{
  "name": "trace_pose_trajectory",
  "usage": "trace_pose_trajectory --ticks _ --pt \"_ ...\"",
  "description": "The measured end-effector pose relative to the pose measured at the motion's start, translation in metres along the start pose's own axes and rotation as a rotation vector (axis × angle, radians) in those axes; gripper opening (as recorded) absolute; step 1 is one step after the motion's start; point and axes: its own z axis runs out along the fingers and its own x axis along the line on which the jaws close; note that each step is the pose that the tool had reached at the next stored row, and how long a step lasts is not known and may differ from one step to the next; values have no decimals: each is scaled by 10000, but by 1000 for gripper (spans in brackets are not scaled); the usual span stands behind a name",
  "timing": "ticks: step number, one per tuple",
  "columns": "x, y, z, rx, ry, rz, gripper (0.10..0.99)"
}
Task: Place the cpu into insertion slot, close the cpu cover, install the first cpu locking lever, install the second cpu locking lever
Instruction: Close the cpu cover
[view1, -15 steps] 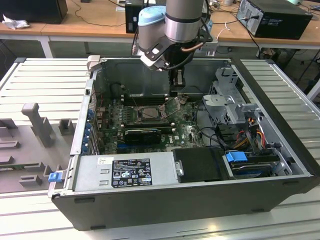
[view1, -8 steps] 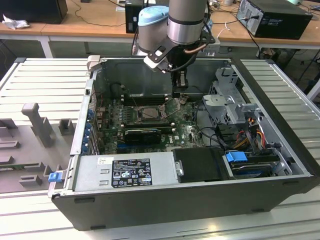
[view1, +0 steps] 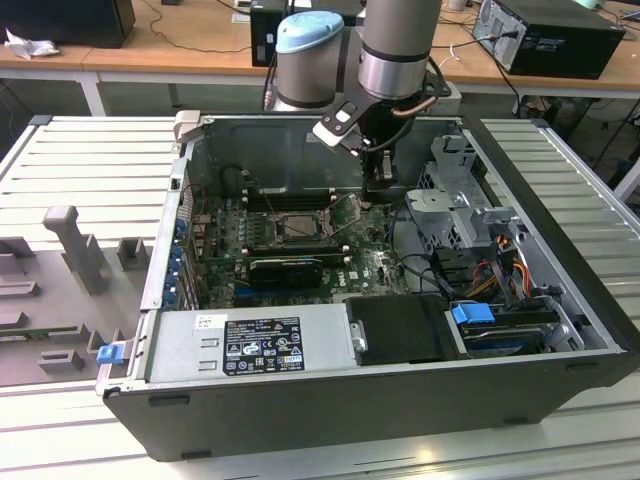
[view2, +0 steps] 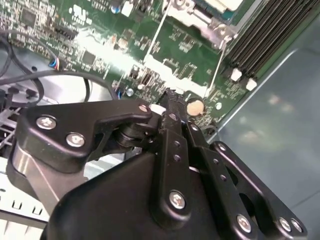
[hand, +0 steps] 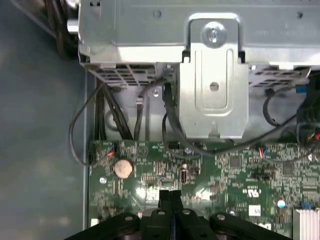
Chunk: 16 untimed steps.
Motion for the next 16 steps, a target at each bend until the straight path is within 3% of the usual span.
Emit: trace_pose_trajectory --ticks 3,8,12,16 --pt "-2 35 40 4 -2 -24 106" --pt "-4 31 119 22 2 -77 106" --pt "-4 -93 123 49 0 -80 106" --pt "-4 -113 123 49 1 -82 106"
